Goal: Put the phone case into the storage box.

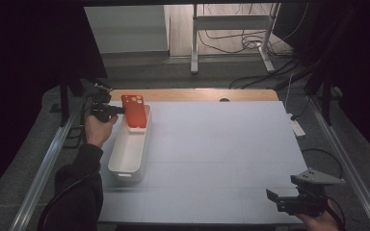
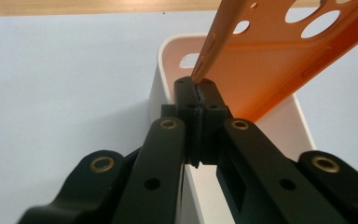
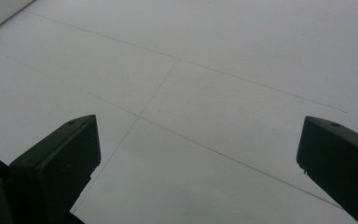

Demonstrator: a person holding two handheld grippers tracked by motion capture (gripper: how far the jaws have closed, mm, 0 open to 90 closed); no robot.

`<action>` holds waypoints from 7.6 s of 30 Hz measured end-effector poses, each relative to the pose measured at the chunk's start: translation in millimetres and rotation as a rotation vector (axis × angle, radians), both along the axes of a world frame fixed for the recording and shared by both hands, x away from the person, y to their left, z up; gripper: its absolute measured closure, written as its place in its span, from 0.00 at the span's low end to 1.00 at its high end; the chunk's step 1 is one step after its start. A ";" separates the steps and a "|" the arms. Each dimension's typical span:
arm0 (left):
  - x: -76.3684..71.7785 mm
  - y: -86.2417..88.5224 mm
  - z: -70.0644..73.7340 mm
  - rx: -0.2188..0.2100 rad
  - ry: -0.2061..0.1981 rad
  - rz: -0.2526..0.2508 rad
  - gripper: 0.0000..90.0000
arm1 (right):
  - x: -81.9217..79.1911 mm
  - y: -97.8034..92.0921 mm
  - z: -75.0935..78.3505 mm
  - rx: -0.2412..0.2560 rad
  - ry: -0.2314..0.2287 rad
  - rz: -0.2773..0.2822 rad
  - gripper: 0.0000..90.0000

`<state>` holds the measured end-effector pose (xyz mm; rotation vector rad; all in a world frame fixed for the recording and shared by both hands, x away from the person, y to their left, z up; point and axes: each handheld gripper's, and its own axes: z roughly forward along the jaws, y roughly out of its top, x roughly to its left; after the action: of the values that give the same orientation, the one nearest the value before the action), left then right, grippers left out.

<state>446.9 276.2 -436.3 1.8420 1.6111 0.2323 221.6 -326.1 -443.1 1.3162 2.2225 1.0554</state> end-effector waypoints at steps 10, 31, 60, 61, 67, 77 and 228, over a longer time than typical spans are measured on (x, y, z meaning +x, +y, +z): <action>2.4 -1.8 -8.3 0.003 0.009 0.004 0.99 | 0.1 0.2 -0.1 -0.007 0.000 0.004 0.00; 5.2 -13.0 -18.4 0.027 0.019 -0.008 0.96 | -0.2 0.6 -0.1 -0.007 -0.002 0.010 0.00; -6.6 -10.9 -5.5 0.023 -0.108 -0.080 0.48 | -0.5 1.3 0.0 -0.011 -0.001 0.015 0.00; -7.3 -10.8 -5.2 0.022 -0.113 -0.084 0.45 | -0.4 1.3 0.0 -0.012 -0.002 0.016 0.00; -9.6 -10.8 -4.4 0.025 -0.123 -0.103 0.29 | -0.4 1.6 -0.1 -0.012 -0.002 0.016 0.00; -16.5 -10.7 -1.2 -0.006 -0.146 -0.165 0.07 | -0.2 1.2 -0.1 -0.012 0.000 0.013 0.00; -218.9 -4.1 -18.3 0.077 -0.277 -0.289 0.00 | -0.2 5.2 -0.1 -0.041 0.004 0.023 0.00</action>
<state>228.0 272.1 -454.6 1.9758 1.1492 0.4049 221.4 -320.9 -443.2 1.2799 2.2548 1.0107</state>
